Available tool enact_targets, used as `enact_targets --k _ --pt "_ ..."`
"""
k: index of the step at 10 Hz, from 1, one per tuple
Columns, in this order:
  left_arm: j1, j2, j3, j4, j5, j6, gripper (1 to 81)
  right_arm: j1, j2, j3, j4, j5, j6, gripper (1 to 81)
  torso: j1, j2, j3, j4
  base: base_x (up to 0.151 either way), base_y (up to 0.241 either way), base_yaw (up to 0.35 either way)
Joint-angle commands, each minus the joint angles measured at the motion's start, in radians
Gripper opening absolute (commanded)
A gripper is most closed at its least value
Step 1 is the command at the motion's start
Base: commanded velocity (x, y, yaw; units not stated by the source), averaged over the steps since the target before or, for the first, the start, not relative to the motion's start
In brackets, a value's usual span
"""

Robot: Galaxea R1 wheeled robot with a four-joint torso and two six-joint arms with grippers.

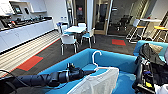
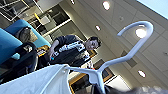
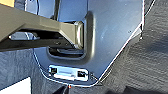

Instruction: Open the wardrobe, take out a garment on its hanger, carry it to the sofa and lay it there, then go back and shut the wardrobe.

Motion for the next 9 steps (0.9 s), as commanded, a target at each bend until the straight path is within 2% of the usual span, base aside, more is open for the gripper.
enact_targets --k 1,2,3,4,6,9 --pt "-0.138 -0.007 0.048 0.012 -0.053 0.002 1.0 0.003 -0.007 0.003 -0.011 -0.068 -0.003 81.1 0.000 0.000 -0.094 0.000 0.101 0.000 0.000" --pt "-0.138 -0.009 0.049 0.012 -0.053 0.004 1.0 0.003 -0.007 0.003 -0.011 -0.068 -0.003 81.1 0.000 0.000 -0.076 0.000 0.101 0.000 0.000" --pt "-0.138 -0.009 0.049 0.012 -0.053 0.002 1.0 0.005 -0.007 0.003 -0.011 -0.068 -0.003 81.1 -0.001 0.000 -0.039 0.000 0.091 0.000 0.000" --pt "-0.139 -0.009 0.049 0.012 -0.053 0.002 1.0 0.005 -0.007 0.003 -0.011 -0.068 -0.003 81.1 0.000 0.000 -0.067 0.000 0.080 0.000 0.000" --pt "-0.138 -0.009 0.049 0.012 -0.053 0.004 1.0 0.005 -0.007 0.003 -0.011 -0.068 -0.003 81.1 0.001 0.001 -0.084 0.000 0.031 0.000 0.000" --pt "-0.139 0.010 0.006 0.008 -0.052 0.002 1.0 0.010 -0.001 0.003 -0.011 -0.068 -0.003 81.1 0.000 0.001 -0.084 0.000 0.000 0.000 0.000"
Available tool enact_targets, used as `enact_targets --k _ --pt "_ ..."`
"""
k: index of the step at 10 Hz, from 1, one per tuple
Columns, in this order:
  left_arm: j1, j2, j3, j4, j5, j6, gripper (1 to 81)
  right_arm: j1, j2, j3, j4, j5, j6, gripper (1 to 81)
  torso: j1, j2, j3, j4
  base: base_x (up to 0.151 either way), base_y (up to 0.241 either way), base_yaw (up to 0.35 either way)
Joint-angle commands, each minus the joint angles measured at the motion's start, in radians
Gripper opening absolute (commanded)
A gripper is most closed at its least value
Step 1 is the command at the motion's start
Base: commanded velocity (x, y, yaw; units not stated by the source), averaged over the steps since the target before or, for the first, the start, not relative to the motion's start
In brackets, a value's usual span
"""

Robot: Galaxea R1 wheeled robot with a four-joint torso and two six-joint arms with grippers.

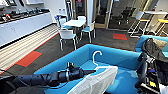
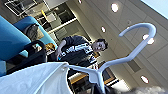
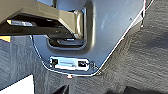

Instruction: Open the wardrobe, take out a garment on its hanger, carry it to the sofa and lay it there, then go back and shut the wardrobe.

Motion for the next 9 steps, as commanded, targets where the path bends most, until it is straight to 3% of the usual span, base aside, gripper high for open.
enact_targets --k 1,4,9 --pt "-0.141 0.030 -0.051 -0.001 -0.058 0.000 1.0 0.002 0.001 0.003 -0.012 -0.074 -0.003 81.1 0.000 0.000 0.000 0.000 0.000 0.000 0.000" --pt "-0.215 0.129 -0.154 -0.004 0.006 -0.018 1.0 0.009 0.003 0.003 -0.009 -0.074 -0.003 81.1 0.000 0.000 0.000 0.000 0.000 0.000 0.000" --pt "-0.345 0.300 -0.323 -0.004 0.008 -0.118 1.0 0.040 0.012 0.003 -0.012 -0.083 -0.003 81.1 0.000 0.000 0.000 0.000 0.000 0.000 0.000"
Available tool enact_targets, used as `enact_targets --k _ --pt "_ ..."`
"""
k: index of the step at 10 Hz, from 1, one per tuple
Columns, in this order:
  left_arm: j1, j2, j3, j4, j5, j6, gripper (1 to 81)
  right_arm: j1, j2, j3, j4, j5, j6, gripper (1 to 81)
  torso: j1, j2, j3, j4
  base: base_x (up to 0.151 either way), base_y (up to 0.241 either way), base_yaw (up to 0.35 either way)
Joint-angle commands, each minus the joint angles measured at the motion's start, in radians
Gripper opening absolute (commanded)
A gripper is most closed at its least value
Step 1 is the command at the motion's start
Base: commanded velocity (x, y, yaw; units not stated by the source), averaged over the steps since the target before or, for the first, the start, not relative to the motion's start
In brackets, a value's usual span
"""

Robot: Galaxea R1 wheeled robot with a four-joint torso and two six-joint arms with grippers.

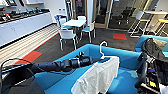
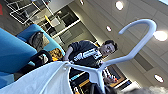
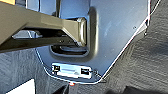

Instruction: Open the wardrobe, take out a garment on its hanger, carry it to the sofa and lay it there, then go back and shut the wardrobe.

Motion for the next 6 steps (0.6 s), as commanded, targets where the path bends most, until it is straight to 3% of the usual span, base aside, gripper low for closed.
enact_targets --k 1,6 --pt "-0.221 0.092 -0.078 -0.003 -0.047 -0.060 1.0 0.005 0.001 0.003 -0.010 -0.077 -0.003 81.1 0.000 0.000 0.000 0.000 0.000 0.000 0.000" --pt "-0.289 0.248 -0.318 -0.004 -0.034 -0.145 1.0 0.017 0.008 0.003 -0.011 -0.080 -0.003 81.1 0.000 0.000 0.000 0.000 0.000 0.000 0.000"
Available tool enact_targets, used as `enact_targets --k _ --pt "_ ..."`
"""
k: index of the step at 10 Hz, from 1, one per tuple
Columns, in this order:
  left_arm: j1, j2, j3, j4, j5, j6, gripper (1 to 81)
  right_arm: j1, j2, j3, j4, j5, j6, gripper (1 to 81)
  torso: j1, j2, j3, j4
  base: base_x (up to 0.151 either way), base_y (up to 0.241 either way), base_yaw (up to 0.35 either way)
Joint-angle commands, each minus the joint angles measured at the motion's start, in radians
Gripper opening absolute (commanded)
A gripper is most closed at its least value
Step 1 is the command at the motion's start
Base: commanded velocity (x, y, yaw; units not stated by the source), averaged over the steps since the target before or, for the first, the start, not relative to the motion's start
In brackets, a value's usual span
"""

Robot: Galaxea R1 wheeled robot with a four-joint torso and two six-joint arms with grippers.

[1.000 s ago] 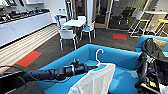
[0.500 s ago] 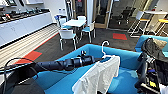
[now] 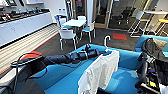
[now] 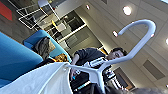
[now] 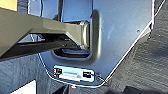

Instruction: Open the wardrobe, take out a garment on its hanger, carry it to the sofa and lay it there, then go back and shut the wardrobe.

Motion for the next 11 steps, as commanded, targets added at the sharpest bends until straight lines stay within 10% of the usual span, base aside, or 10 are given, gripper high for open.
enact_targets --k 1,11 --pt "-0.236 0.104 -0.108 0.001 -0.039 -0.076 1.0 0.006 0.001 0.004 -0.010 -0.076 -0.003 81.1 0.000 0.000 0.000 0.000 0.000 0.000 0.000" --pt "-0.265 0.156 -0.449 0.015 0.174 -0.079 1.0 -0.003 0.009 0.004 -0.011 -0.064 -0.003 81.1 0.000 0.000 0.000 0.000 0.000 0.000 0.000"
